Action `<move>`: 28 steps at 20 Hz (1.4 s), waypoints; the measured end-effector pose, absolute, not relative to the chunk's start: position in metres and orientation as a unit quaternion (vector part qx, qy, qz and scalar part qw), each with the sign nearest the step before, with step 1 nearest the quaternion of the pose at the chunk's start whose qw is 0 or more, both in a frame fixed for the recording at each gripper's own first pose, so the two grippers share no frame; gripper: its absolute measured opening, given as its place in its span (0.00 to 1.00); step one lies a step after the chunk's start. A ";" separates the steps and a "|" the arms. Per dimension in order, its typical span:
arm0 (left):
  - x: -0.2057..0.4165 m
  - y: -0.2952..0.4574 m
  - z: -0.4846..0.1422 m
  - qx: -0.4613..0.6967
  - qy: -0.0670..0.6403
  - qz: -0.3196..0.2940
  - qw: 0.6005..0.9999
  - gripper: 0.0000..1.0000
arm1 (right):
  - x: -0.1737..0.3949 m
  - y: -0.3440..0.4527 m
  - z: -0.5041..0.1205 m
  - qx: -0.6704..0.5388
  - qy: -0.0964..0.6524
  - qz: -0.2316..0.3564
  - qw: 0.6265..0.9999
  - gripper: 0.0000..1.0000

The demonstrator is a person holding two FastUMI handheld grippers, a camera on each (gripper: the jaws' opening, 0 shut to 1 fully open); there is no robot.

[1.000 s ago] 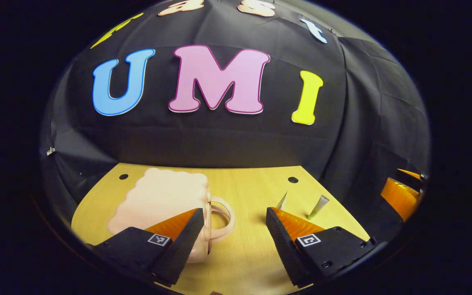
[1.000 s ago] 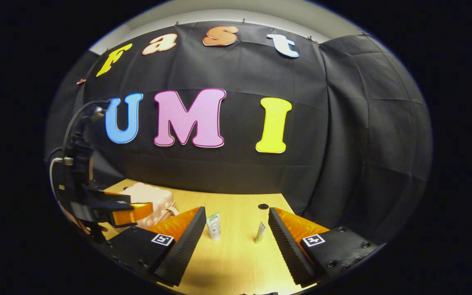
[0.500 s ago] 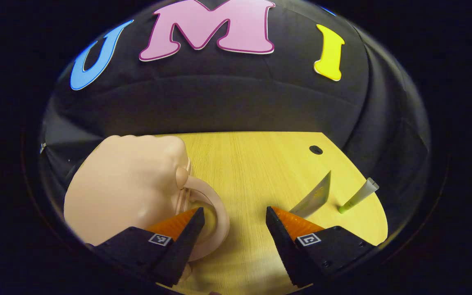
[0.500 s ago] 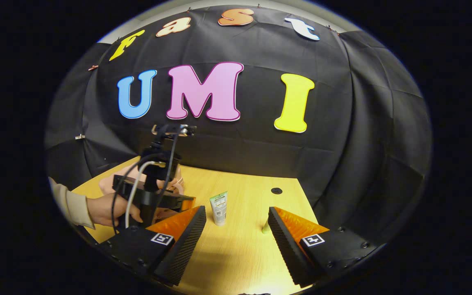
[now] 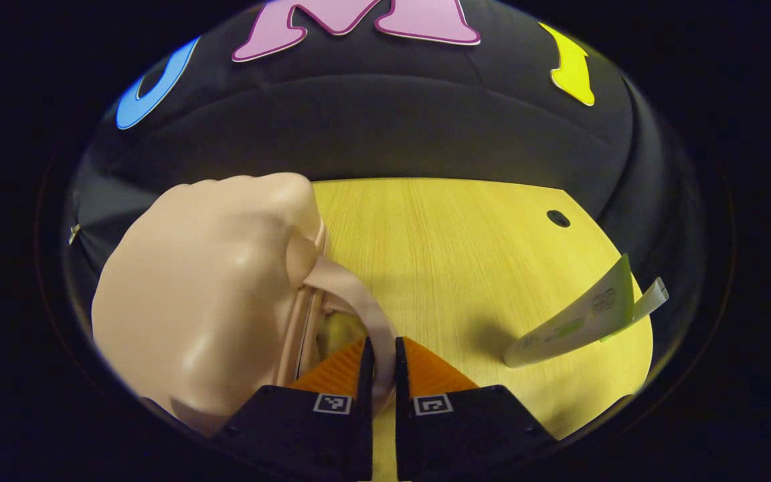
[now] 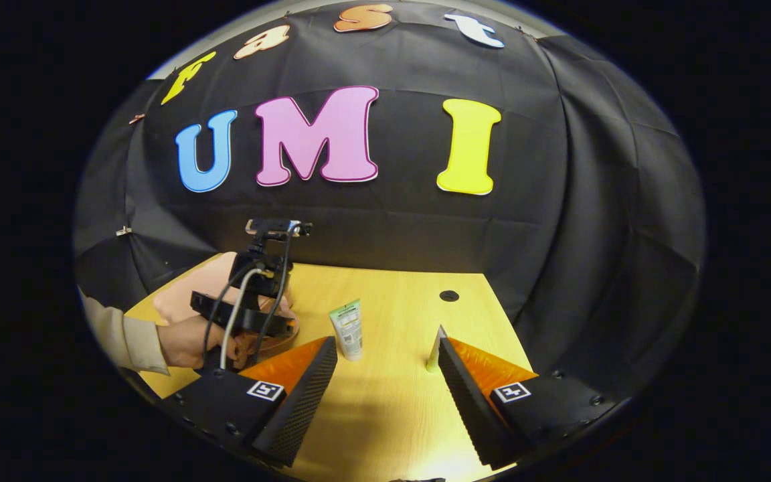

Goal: First open the suitcase, pack the skin care products into it, and then close the suitcase.

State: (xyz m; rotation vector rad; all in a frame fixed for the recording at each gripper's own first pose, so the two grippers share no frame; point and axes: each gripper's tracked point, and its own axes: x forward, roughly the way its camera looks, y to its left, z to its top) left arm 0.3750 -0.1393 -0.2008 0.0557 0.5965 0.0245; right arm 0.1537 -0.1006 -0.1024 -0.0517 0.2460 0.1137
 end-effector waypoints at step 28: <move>0.330 0.387 -0.014 -0.080 0.191 0.157 0.966 0.10 | 0.165 -0.044 -0.121 -0.019 0.166 0.034 0.985 0.97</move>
